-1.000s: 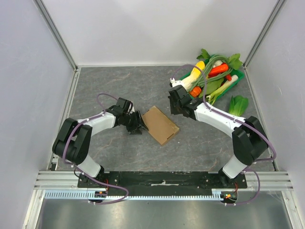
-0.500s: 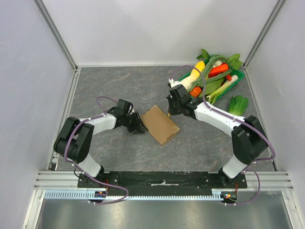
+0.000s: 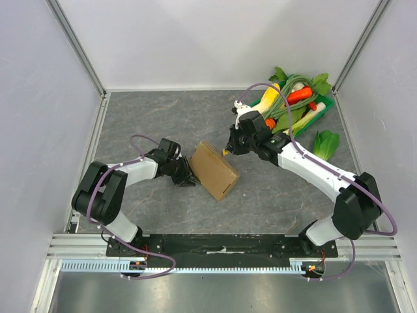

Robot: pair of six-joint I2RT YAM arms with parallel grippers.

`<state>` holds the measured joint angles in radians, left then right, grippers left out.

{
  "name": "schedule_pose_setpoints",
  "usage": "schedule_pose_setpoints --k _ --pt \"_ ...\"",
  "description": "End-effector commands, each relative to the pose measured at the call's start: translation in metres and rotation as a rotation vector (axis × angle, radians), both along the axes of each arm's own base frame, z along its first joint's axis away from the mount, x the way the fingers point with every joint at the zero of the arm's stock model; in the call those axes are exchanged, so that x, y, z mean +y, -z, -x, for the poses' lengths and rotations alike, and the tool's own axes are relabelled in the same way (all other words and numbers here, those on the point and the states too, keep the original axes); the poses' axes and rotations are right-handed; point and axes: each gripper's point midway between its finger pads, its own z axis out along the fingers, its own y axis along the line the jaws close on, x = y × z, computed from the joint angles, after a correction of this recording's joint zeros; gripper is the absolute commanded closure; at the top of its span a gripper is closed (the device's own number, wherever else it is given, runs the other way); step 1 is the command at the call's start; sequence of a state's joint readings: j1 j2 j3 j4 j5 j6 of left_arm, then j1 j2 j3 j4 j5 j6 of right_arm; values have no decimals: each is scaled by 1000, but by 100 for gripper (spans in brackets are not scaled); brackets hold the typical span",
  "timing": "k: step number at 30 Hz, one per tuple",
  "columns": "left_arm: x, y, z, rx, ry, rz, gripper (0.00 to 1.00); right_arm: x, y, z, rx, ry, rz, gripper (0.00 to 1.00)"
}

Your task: Unpack the express box

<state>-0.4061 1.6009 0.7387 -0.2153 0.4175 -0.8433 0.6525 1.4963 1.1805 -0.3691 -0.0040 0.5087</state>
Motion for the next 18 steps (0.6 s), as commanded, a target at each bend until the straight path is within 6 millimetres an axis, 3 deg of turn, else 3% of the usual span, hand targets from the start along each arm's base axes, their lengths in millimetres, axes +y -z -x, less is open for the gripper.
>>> schedule_pose_setpoints --k 1,6,12,18 --pt "25 25 11 43 -48 -147 67 13 -13 20 17 -62 -43 100" --pt "29 25 10 30 -50 -169 67 29 -9 43 31 -101 -41 100" --pt "34 27 15 43 -61 -188 67 55 -22 67 -1 -103 -50 100" --pt "42 16 15 27 -87 -217 67 62 -21 74 -27 -66 -13 100"
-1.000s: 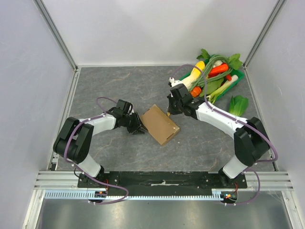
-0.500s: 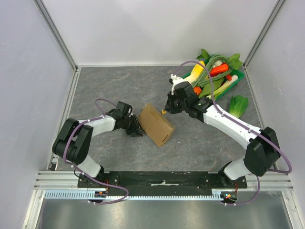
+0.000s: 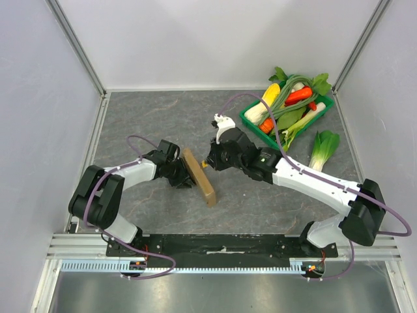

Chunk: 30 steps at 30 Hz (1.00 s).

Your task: Unpack the express box

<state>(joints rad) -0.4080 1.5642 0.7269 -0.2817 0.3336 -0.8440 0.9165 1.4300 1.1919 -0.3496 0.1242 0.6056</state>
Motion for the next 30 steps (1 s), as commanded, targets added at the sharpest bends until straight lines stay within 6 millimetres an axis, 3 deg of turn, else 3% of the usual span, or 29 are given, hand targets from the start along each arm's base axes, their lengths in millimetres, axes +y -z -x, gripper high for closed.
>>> schedule_pose_setpoints --k 1,11,18,21,22,24,27,28,29,30 --pt "29 10 8 10 -55 -146 67 -4 12 7 34 46 61 100" --pt "48 -23 7 -79 -67 -221 67 -8 -25 -6 -62 85 55 100" --pt "53 -59 1 -186 -51 -228 66 1 -16 -3 -44 36 69 100" --pt "57 -86 -10 -279 -44 -242 64 -3 -15 -3 -49 56 74 100" --pt "58 -106 -17 -330 -53 -242 62 -5 -21 -2 -62 59 65 100" --pt "66 -123 -20 -388 -28 -287 57 -9 -27 1 -83 59 63 100" --pt "68 -164 -32 -527 36 -306 51 -10 -47 13 -152 10 40 100" --pt "64 -187 -40 -589 50 -295 48 -12 -58 19 -183 -11 19 100" --pt "62 -195 -46 -613 71 -300 45 -8 -64 27 -224 -58 18 100" --pt "58 -219 -55 -677 96 -296 44 -9 -67 36 -241 -97 9 100"
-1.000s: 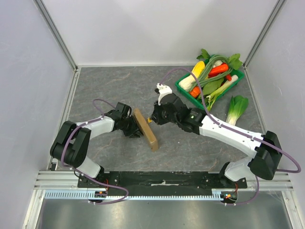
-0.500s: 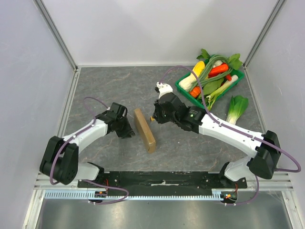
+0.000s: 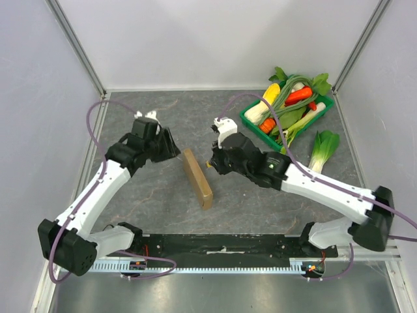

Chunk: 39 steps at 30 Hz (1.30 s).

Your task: Unpack the express box

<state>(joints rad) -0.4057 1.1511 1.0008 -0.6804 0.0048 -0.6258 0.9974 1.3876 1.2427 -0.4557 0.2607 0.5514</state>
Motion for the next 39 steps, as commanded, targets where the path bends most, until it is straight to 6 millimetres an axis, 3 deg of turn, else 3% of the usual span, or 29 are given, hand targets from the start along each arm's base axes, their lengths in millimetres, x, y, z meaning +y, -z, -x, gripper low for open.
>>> schedule_pose_setpoints --k 1,4,8,9,16,17,19,26,32,39 --pt "0 -75 -31 -244 134 -86 44 1 -48 27 -167 -144 -72 100" --pt "-25 -96 -48 -319 270 -54 43 10 -40 57 -183 -289 -69 100" --pt "-65 -91 -59 -314 472 35 41 27 -18 99 -193 -422 -45 100" --pt "-78 -88 -56 -300 543 81 40 30 -2 104 -183 -435 -10 100" --pt "-129 -27 -50 -116 758 265 43 59 44 135 -276 -417 108 100" --pt "-133 -22 -45 -99 786 259 44 57 47 130 -305 -366 134 100" --pt "-135 -9 -45 -62 801 239 44 65 58 138 -324 -376 155 100" --pt "-125 21 -33 39 836 120 48 68 85 129 -399 -338 296 100" --pt "-121 24 -25 67 854 104 50 67 109 122 -409 -304 379 100" --pt "-128 24 -7 98 888 195 51 52 118 112 -404 -229 422 100"
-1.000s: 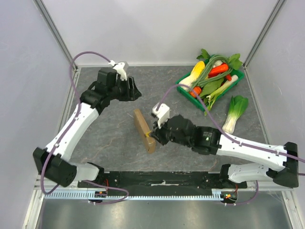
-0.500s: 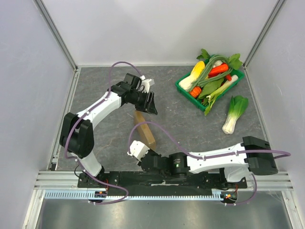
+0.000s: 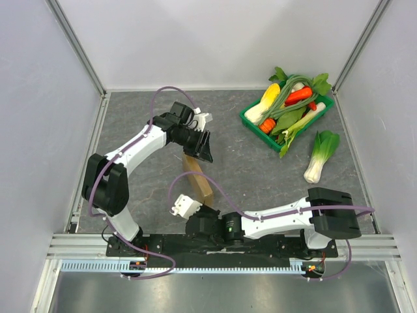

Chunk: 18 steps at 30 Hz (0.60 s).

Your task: Unpack the express box

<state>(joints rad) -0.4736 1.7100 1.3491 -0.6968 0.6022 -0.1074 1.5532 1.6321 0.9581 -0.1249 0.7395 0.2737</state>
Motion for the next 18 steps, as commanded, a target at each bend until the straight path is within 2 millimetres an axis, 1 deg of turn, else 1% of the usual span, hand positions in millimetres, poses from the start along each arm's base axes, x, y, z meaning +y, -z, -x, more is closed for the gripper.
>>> schedule_pose_setpoints --k 1,5,9,13,16,18 --pt "-9 -9 11 -6 66 75 51 -3 -14 -13 -39 95 -59 100" --pt "-9 -12 14 -1 68 86 51 -16 -14 -17 -35 134 -66 100" --pt "-13 -21 15 -9 72 117 51 -34 -15 -25 -37 183 -76 100" --pt "-20 -35 13 -18 72 169 51 -55 -11 -34 -26 230 -89 100" --pt "-26 -42 11 -15 77 207 49 -66 -14 -41 -21 261 -114 100" --pt "-29 -42 9 -12 78 218 47 -70 -17 -47 -4 283 -147 100"
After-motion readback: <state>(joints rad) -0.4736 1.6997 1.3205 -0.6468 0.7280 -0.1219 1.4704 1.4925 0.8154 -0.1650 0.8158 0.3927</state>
